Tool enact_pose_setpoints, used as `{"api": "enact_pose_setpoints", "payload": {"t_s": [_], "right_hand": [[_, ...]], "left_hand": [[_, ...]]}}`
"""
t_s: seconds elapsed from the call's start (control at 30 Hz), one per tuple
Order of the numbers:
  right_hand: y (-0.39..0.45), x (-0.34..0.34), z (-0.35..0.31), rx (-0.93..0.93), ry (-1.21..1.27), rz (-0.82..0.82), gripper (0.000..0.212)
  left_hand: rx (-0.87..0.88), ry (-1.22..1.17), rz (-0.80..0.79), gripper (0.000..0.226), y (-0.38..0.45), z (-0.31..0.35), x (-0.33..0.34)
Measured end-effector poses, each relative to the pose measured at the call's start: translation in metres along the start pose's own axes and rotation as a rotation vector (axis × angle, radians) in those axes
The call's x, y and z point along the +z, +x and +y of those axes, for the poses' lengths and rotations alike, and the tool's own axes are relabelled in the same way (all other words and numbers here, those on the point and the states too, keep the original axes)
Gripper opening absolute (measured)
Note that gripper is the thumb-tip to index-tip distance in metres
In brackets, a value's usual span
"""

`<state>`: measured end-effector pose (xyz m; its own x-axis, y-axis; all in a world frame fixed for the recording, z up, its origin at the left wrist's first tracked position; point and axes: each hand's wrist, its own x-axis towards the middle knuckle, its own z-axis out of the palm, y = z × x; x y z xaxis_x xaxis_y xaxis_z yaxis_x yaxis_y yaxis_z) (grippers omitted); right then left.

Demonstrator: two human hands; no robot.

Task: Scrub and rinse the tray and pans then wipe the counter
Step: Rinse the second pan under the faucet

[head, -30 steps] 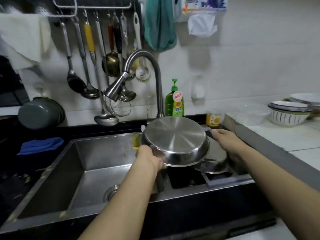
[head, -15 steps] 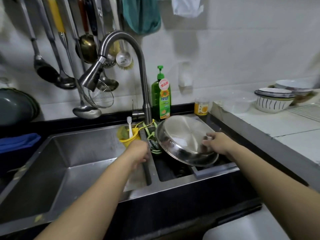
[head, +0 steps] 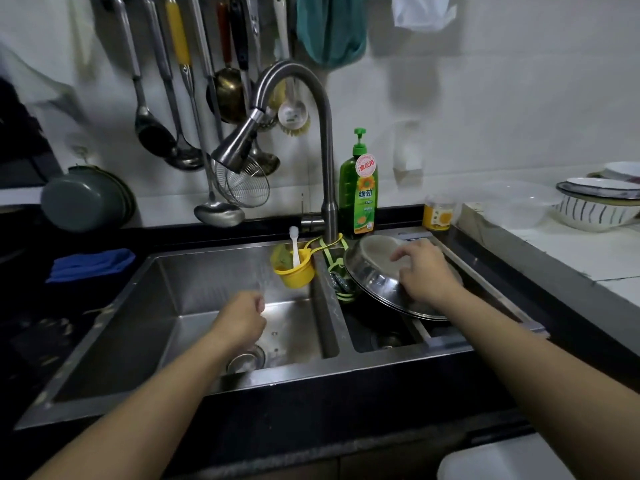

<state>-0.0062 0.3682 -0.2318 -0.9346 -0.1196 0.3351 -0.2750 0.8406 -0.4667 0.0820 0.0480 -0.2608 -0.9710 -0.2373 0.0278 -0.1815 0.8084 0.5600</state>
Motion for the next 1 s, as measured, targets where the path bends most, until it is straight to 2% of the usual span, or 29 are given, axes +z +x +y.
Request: {"api": "enact_pose_setpoints", "payload": {"t_s": [0.07,0.13,0.23,0.37,0.47,0.57,0.67,0.73,0.87,0.9,0.93,0.97,1.0], "right_hand": [[0.000,0.010,-0.017,-0.225,-0.207,-0.098,0.038],[0.004,0.022,-0.030,-0.369,-0.492,-0.214,0.053],[0.014,0.034,-0.041,-0.308,-0.686,-0.338,0.070],[0.015,0.044,-0.048,-0.201,-0.548,-0.348,0.063],[0.003,0.048,-0.039,-0.155,-0.442,-0.314,0.054],[-0.017,0.034,-0.029,-0.075,-0.423,-0.310,0.040],[-0.026,0.011,-0.044,-0.027,-0.380,-0.252,0.020],[-0.027,0.006,-0.077,-0.069,-0.252,-0.189,0.008],[-0.021,0.048,-0.179,-0.181,-0.026,-0.192,0.027],[-0.020,0.068,-0.199,-0.196,-0.012,-0.232,0.025],[-0.021,0.086,-0.213,-0.181,-0.025,-0.335,0.016],[-0.022,0.105,-0.224,-0.154,-0.062,-0.498,0.018],[-0.022,0.123,-0.234,-0.122,-0.090,-0.689,0.049]], "left_hand": [[0.031,0.153,-0.126,0.038,-0.003,-0.003,-0.005],[-0.010,0.336,-0.314,0.064,-0.011,-0.011,-0.010],[-0.034,0.389,-0.296,0.068,-0.022,-0.026,-0.013],[-0.054,0.340,-0.264,0.053,-0.035,-0.045,-0.021],[-0.108,0.114,-0.225,0.040,-0.044,-0.052,-0.026],[-0.142,-0.054,-0.131,0.025,-0.048,-0.054,-0.032],[-0.146,-0.124,-0.002,0.008,-0.055,-0.054,-0.046],[-0.156,-0.120,0.047,0.015,-0.055,-0.053,-0.057],[-0.123,-0.087,0.197,0.033,-0.047,-0.053,-0.088],[-0.118,-0.069,0.147,0.029,-0.044,-0.056,-0.094],[-0.116,-0.046,0.028,0.021,-0.042,-0.056,-0.097],[-0.139,-0.001,-0.129,0.032,-0.041,-0.059,-0.101],[-0.179,0.042,-0.255,0.055,-0.038,-0.070,-0.105]]}}
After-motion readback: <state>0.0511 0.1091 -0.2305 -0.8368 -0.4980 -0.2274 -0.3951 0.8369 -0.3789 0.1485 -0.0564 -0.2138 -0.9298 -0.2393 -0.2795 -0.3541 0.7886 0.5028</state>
